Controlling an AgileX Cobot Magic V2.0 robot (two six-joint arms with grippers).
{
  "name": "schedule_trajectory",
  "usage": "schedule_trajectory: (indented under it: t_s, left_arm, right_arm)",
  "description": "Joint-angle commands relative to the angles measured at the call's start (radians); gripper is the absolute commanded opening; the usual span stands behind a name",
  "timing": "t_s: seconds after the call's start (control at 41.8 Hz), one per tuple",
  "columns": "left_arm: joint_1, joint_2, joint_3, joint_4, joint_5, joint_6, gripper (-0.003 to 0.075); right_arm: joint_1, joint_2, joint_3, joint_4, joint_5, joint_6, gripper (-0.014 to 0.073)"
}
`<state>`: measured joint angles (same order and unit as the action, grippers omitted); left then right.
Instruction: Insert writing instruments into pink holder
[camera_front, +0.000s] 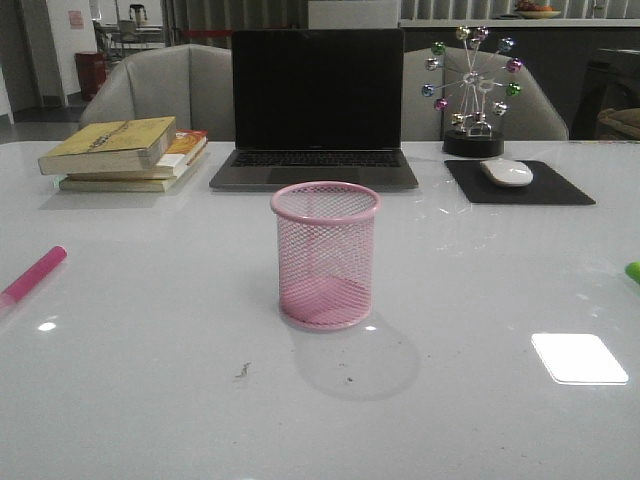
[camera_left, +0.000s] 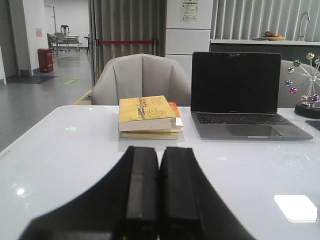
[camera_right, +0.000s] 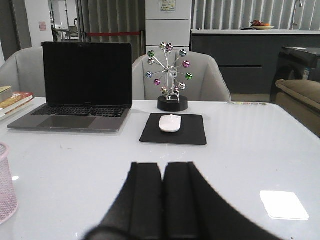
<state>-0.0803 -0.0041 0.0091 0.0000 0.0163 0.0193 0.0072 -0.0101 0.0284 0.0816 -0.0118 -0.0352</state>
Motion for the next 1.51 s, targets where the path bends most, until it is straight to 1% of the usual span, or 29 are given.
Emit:
schedule_trajectory:
  t_s: [0.0,0.551,0.694,0.742,0.838,0.981,1.077,1.197,1.269,1.34,1.484]
  left_arm:
    - [-0.006,-0.018,-0.001,0.000,-0.087,-0.007,0.0093]
    - [-0.006,-0.018,-0.001,0.000,-0.087,-0.007,0.0093]
    - [-0.006,-0.018,-0.012,-0.023,-0.182,-0.007,0.0093]
    - [-0.006,-0.018,-0.041,-0.027,-0.178,-0.007,0.0093]
    - [-0.006,-0.014,-0.151,-0.029,-0.123,-0.007,0.0093]
    - [-0.006,0.033,-0.341,-0.031,-0.025,-0.007,0.0093]
    - [-0.006,0.099,-0.474,-0.031,0.058,-0.007,0.0093]
    - [-0.006,0.201,-0.630,-0.031,0.172,-0.007,0.0093]
    - [-0.006,0.266,-0.718,-0.035,0.272,-0.007,0.0093]
    - [-0.006,0.325,-0.774,-0.035,0.374,-0.007,0.0093]
    - [-0.006,0.412,-0.795,-0.035,0.472,-0.007,0.0093]
  right_arm:
    - [0.002,-0.023,-0.013,-0.005,-0.092,-0.009,0.0027]
    - [0.002,-0.023,-0.013,-0.005,-0.092,-0.009,0.0027]
    - [0.002,-0.023,-0.016,-0.005,-0.140,-0.009,0.0027]
    - [0.002,-0.023,-0.035,-0.005,-0.153,-0.009,0.0027]
    - [0.002,-0.023,-0.122,-0.005,-0.138,-0.009,0.0027]
    - [0.002,0.008,-0.324,-0.005,-0.020,-0.009,0.0027]
    - [0.002,0.073,-0.442,-0.005,0.048,-0.009,0.0027]
    - [0.002,0.173,-0.587,-0.005,0.181,-0.009,0.0027]
    - [0.002,0.238,-0.669,-0.005,0.292,-0.009,0.0027]
    - [0.002,0.296,-0.728,-0.005,0.401,-0.009,0.0027]
    - [0.002,0.401,-0.745,-0.005,0.529,-0.009,0.0027]
